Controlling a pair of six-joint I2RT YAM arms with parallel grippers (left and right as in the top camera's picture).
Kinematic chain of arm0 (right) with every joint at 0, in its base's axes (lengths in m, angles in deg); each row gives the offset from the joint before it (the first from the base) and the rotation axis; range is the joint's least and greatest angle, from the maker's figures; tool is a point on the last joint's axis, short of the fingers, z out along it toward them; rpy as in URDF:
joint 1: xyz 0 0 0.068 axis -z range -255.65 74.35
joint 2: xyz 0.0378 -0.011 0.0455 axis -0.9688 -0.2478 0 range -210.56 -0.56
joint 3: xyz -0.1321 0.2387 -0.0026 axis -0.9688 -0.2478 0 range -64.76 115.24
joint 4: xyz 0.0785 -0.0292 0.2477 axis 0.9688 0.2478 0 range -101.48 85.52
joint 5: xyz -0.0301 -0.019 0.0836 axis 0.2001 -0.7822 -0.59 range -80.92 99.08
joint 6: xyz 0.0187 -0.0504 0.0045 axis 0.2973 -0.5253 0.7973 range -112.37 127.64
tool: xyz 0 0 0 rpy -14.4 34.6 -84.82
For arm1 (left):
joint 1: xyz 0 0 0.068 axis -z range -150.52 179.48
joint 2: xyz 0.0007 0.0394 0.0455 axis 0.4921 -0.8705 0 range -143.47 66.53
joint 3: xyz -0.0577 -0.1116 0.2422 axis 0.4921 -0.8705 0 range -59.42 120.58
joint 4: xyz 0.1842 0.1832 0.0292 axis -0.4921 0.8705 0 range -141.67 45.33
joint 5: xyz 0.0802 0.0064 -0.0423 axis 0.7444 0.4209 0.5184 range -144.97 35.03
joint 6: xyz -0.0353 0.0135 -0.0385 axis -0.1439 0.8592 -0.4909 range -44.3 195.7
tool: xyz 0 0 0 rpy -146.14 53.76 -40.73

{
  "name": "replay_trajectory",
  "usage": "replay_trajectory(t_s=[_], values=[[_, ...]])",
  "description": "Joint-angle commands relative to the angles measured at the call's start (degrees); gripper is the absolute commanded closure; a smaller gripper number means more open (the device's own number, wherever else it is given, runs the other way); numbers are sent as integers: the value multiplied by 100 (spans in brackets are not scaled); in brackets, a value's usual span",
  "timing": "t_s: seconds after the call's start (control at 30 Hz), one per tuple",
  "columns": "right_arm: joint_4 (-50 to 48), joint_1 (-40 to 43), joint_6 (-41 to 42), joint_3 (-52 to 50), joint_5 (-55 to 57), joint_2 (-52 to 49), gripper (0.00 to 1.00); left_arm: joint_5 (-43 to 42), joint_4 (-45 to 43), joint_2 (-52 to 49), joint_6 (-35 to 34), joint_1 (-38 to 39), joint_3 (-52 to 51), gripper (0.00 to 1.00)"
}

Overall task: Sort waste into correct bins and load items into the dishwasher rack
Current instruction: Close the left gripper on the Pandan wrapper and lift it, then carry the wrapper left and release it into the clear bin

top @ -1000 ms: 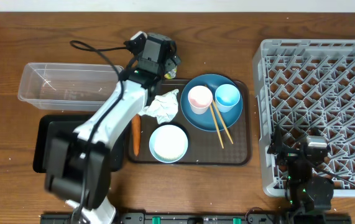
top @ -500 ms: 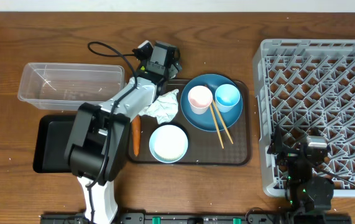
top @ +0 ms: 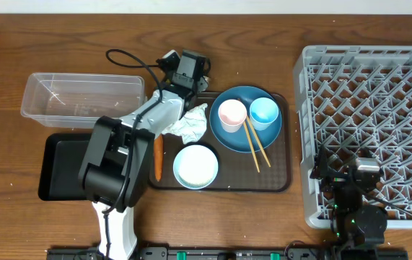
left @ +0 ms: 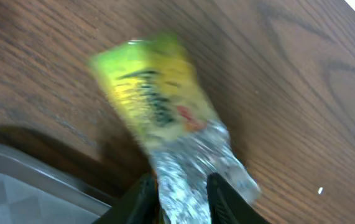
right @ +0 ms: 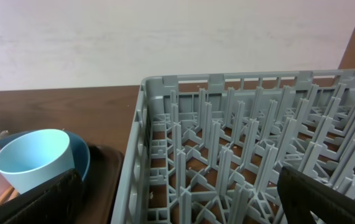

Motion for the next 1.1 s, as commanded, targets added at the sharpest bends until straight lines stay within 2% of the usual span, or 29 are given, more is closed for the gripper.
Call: replay_trajectory(t_s=[0.0, 0.13, 0.2, 0.47, 0.77, 0.9, 1.07], values=[[4, 9, 35, -24, -7, 24, 1, 31, -4, -46, 72, 63, 101, 75], [4, 9, 35, -24, -7, 24, 1, 31, 76, -46, 72, 109, 98, 81], [4, 9, 35, -24, -7, 24, 1, 31, 177, -46, 72, 111, 101, 93], [4, 9, 35, -24, -7, 24, 1, 46, 105, 131, 72, 105, 103, 94], [4, 9, 35, -24, -7, 24, 1, 273, 223, 1410, 557, 31, 101, 94], [4, 9, 35, -24, -7, 24, 1, 1143, 857, 2100, 595, 28, 101, 94], [4, 9, 35, -24, -7, 24, 1, 2055, 2271, 2780, 592, -48, 101, 94]])
